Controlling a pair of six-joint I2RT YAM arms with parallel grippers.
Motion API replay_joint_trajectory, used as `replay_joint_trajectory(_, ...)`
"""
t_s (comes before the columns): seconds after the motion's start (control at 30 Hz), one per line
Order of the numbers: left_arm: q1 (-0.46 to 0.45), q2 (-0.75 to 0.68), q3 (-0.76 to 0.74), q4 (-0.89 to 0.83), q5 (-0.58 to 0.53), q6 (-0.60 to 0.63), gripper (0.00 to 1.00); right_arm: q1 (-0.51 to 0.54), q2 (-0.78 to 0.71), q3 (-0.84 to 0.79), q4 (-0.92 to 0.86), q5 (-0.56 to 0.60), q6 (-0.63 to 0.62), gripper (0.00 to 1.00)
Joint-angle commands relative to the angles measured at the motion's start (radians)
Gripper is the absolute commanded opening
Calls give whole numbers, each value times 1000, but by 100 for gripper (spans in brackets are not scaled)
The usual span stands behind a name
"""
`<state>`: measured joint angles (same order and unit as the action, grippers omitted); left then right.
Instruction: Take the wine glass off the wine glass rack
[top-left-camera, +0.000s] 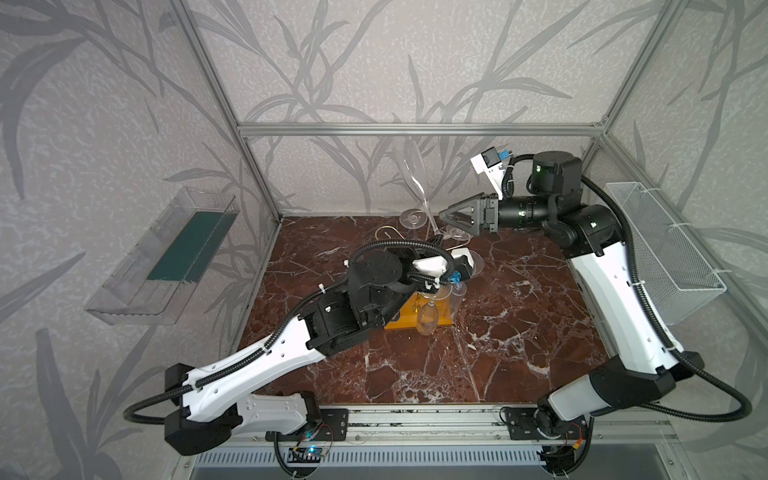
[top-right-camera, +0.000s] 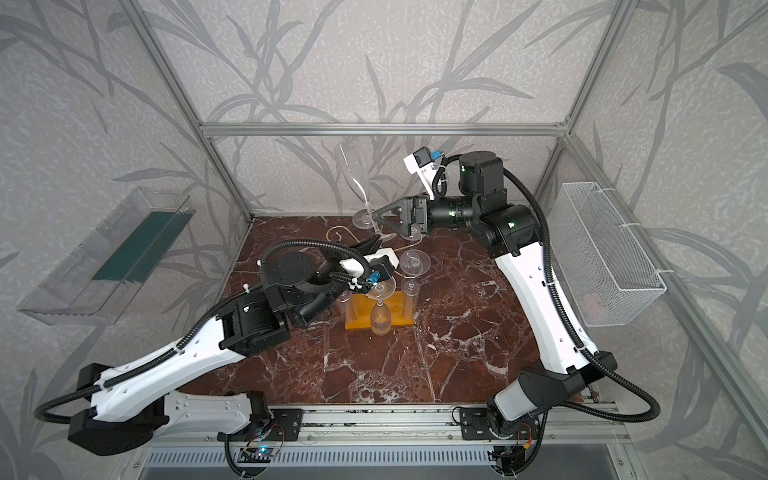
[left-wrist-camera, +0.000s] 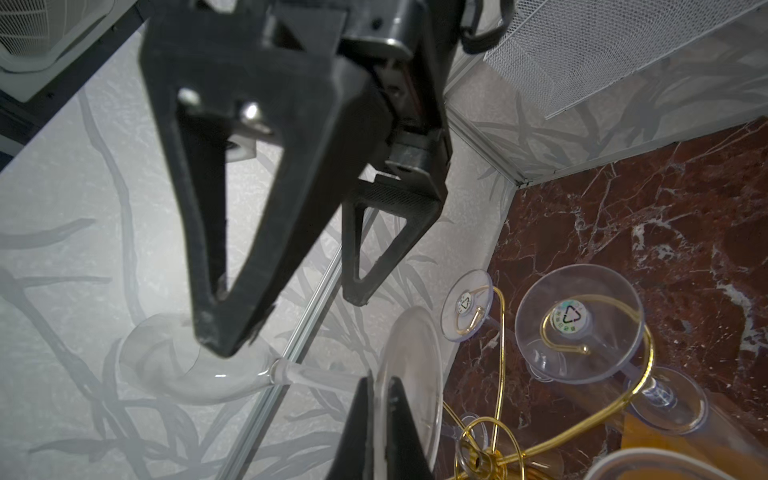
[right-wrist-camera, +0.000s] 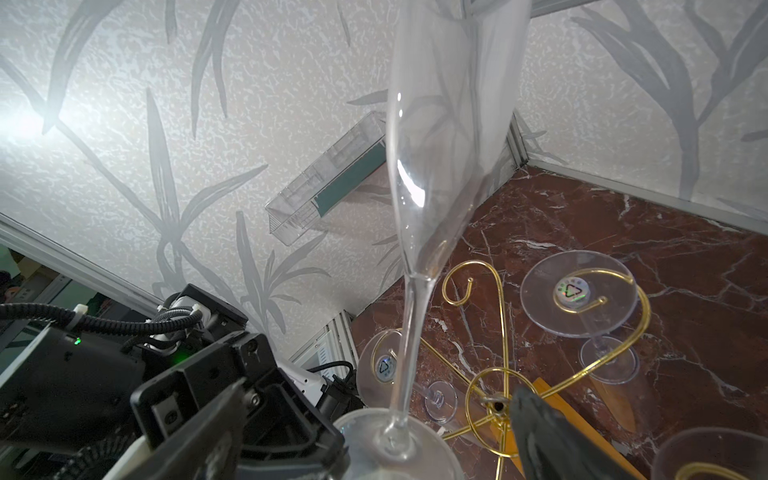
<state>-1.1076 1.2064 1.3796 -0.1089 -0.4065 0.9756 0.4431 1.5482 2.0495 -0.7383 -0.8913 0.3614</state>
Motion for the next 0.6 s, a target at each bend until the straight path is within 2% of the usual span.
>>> replay_joint_trajectory(0.0, -34, 7, -10, 132, -66, 194, 0, 25, 20, 48, -39, -4, -28, 96)
replay_joint_trajectory(0.13, -58, 10, -21, 164, -68, 221, 0, 44, 32, 54, -55, 24, -39, 91)
replay_joint_trajectory(0.3, -71, 18, -27, 144, -70, 246, 0, 54, 41, 59, -60, 40, -46, 79)
replay_joint_trajectory(0.57, -77, 10, -32, 118, -56, 239, 0, 58, 53, 80, -66, 51, -42, 39)
